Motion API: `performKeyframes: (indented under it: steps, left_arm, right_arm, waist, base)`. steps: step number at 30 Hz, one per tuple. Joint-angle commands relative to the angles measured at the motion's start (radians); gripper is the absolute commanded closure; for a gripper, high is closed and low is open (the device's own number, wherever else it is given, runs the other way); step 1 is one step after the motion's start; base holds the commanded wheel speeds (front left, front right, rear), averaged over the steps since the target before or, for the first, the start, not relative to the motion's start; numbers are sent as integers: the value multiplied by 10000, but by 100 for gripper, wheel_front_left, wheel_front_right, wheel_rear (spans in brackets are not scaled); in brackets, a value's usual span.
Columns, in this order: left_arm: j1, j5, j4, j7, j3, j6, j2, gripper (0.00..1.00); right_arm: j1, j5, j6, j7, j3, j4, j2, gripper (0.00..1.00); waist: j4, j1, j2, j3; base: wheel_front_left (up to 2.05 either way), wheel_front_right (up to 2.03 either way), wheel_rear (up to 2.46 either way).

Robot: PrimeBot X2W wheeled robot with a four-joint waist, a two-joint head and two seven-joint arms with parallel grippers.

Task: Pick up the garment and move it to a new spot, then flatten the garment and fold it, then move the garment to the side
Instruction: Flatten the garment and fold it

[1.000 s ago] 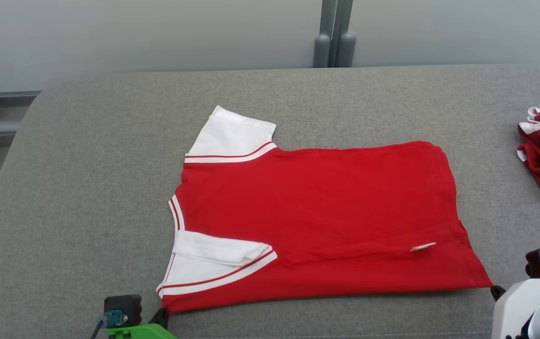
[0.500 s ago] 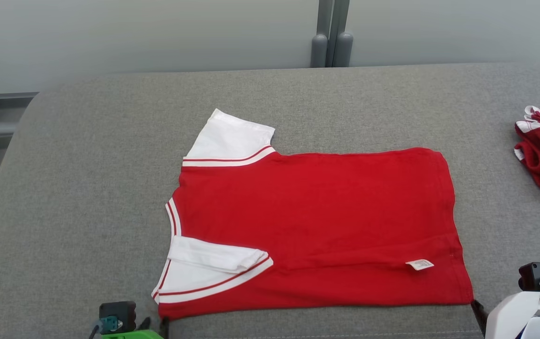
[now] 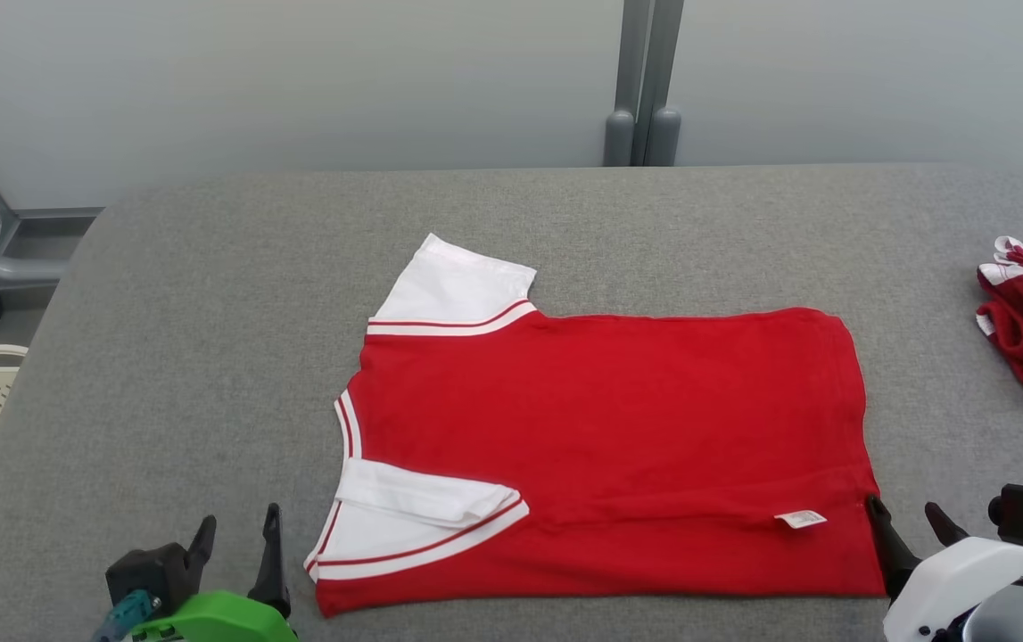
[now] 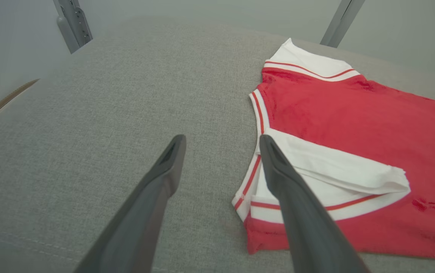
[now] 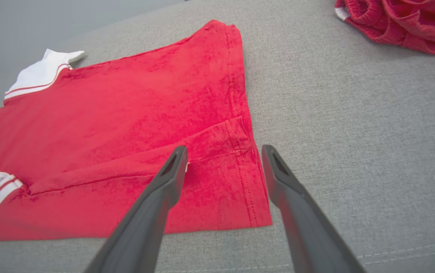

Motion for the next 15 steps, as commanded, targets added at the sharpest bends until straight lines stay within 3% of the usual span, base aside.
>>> performKeyframes:
  steps: [1, 7, 12, 15]
  left_arm:
    - [-143, 153, -63, -106, 169, -48, -53, 0]
    - [154, 1219, -1265, -233, 1499, -355, -407, 0]
    - [624, 2181, -2194, -233, 2716, -761, -949, 0]
    - [841, 2569, -2546, -235, 3357, -1301, -1342, 0]
  right_arm:
    - [-103, 200, -12, -213, -21, 91, 8, 0]
    - [-637, 1915, -9, -2129, 372, 1053, 17, 0]
    - [-1120, 1892, -7, -3473, 1347, 1713, 18, 0]
    - [-1329, 2047, -7, -3933, 1849, 2061, 13, 0]
  waist:
    - [60, 0, 0, -80]
    - [131, 0, 0, -328]
    - [221, 0, 0, -561]
    - [267, 0, 0, -661]
  base:
    - [0, 0, 0]
    - [0, 0, 0]
    - [0, 0, 0]
    - [0, 0, 0]
